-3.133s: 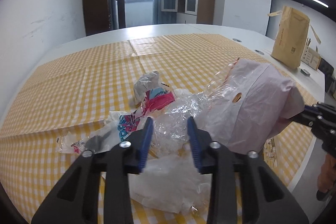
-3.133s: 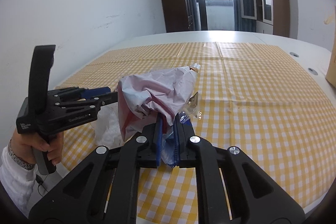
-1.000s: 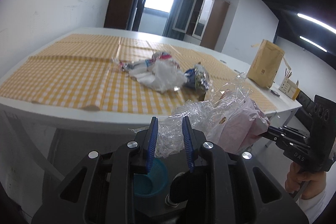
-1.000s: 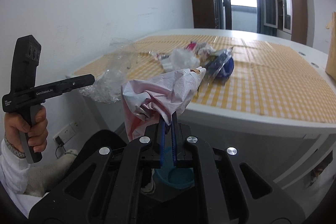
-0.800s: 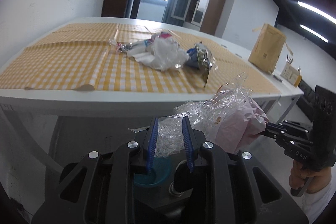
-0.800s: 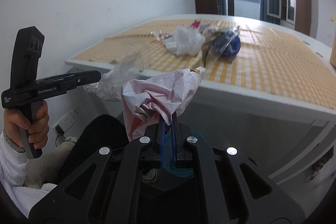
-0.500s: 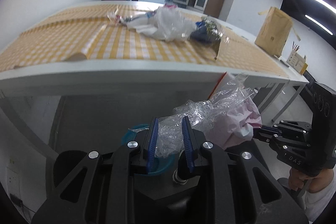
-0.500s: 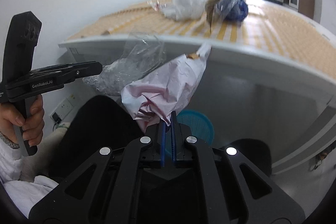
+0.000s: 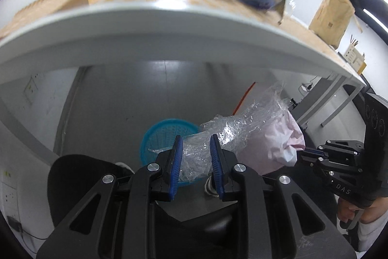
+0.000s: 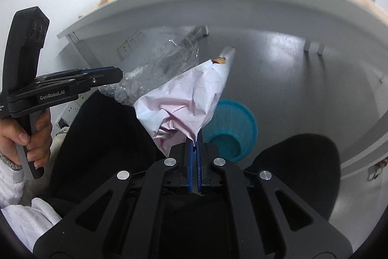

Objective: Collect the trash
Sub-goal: 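Lower both held items over the blue mesh basket, then open both tools to drop the items into the basket, then raise both open tools back up to the table, then grasp the clear plastic strip with the right tool while the left tool grasps white plastic gloves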

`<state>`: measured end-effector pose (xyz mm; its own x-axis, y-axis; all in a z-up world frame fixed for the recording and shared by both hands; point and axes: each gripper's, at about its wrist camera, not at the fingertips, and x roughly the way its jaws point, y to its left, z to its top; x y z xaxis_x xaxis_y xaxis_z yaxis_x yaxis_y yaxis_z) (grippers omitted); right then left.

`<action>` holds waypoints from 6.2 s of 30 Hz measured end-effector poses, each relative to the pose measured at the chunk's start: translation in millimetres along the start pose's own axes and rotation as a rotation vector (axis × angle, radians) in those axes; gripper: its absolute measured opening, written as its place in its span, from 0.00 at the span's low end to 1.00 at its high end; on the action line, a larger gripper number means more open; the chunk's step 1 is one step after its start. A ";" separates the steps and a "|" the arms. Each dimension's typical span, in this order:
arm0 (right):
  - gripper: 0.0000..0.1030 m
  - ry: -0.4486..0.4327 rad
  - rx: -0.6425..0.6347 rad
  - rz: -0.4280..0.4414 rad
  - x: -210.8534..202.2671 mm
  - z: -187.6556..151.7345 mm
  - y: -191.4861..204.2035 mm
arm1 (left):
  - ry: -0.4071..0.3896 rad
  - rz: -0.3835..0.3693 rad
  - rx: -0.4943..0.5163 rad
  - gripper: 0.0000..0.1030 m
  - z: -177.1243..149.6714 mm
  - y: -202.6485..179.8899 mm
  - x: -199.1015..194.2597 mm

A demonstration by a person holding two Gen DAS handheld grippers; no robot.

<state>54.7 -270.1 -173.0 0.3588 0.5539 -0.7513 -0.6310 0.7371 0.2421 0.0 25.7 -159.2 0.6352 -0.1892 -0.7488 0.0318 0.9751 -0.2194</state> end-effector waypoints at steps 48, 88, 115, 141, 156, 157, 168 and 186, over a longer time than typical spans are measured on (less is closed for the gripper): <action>0.01 0.473 0.351 -0.099 307.0 20.3 -93.0 | 0.467 0.183 -0.530 0.21 -5.6 119.1 283.0; 0.45 0.154 0.218 -0.006 111.1 7.8 -39.0 | 0.246 0.024 -0.292 0.60 1.6 53.6 112.7; 0.92 -0.289 0.086 -0.061 -85.6 61.4 -10.6 | -0.252 0.116 0.021 0.94 40.9 -14.7 -56.8; 0.86 -0.410 0.131 -0.063 -89.6 144.7 -34.1 | -0.340 0.007 0.082 0.94 140.2 -24.8 -73.8; 0.53 -0.353 0.163 0.016 -46.2 168.1 -57.7 | -0.263 -0.031 0.015 0.93 209.2 -19.6 -11.0; 0.50 -0.351 0.169 0.019 -44.4 168.3 -59.9 | -0.249 -0.031 0.010 0.92 212.8 -20.0 -5.8; 0.09 -0.359 0.171 0.087 -45.2 167.0 -65.9 | -0.164 -0.108 -0.001 0.83 246.9 -28.0 39.3; 0.03 -0.419 0.100 0.012 -73.2 162.4 -56.8 | -0.266 -0.110 -0.044 0.23 228.0 -28.2 7.4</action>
<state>176.0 -289.6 -32.0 0.6134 0.6569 -0.4384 -0.5742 0.7521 0.3235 179.7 23.1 -16.0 0.8100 -0.2512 -0.5300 0.0823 0.9434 -0.3214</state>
